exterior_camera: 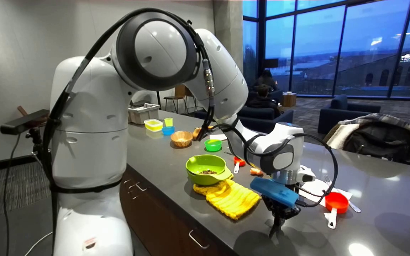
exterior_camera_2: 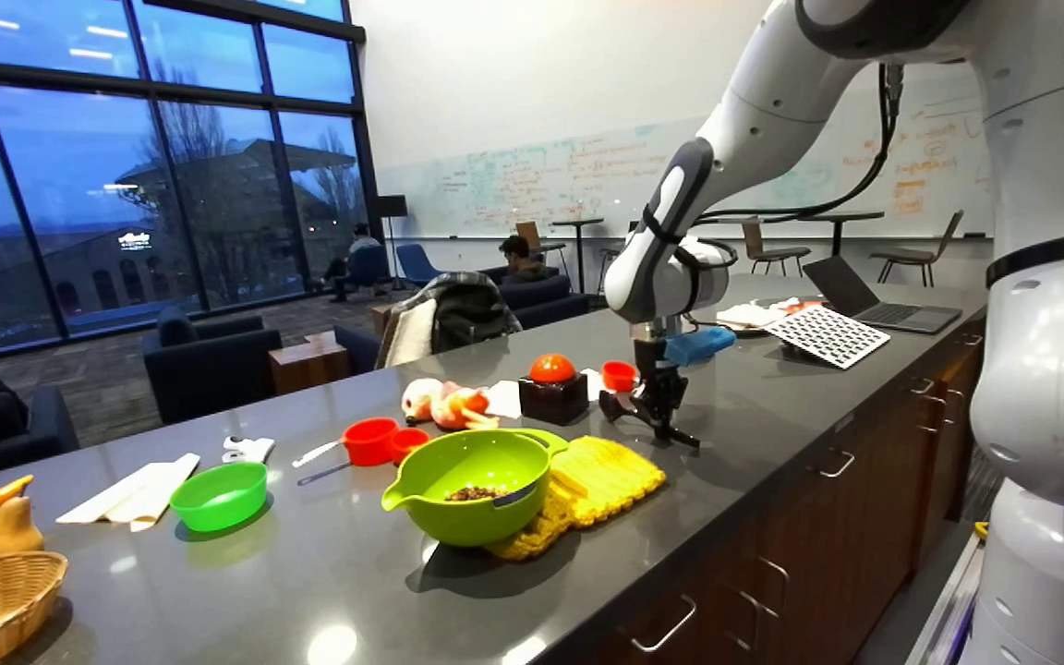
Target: Put the serving spoon in the bowl
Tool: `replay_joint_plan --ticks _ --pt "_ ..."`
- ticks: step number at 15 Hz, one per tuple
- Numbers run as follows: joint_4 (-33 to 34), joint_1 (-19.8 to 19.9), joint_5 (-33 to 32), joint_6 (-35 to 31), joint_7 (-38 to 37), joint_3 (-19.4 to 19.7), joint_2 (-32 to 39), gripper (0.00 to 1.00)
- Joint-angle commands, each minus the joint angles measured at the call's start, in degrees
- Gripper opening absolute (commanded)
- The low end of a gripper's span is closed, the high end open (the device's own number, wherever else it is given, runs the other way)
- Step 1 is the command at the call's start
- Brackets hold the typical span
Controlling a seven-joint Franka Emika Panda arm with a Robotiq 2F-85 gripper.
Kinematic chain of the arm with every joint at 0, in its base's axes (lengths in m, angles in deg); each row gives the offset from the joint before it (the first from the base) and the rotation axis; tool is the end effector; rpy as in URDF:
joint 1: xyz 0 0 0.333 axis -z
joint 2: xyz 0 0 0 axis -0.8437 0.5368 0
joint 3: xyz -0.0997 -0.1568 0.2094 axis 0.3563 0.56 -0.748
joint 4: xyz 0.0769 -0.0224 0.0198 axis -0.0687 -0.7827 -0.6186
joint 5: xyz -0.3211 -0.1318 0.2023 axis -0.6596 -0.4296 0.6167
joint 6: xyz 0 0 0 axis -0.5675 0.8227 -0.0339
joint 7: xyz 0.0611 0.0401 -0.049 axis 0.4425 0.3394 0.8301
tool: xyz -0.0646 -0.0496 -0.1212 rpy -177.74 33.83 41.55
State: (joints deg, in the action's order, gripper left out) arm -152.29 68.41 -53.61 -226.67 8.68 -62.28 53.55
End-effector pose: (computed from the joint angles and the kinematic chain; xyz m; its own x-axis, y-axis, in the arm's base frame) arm 0.4940 -0.1570 0.1717 0.9979 -0.0392 -0.0512 -0.0391 -0.9992 0.0032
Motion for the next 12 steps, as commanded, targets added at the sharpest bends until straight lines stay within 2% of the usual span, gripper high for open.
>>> replay_joint_plan --ticks 1,7,12 --pt "-0.6 0.4 -0.8 1.5 0.9 0.7 -1.3 0.0" --pt "-1.0 -0.3 -3.0 6.0 0.1 1.2 -6.8 0.01" --pt "0.8 -1.0 -2.7 15.1 1.0 1.0 -12.4 0.01"
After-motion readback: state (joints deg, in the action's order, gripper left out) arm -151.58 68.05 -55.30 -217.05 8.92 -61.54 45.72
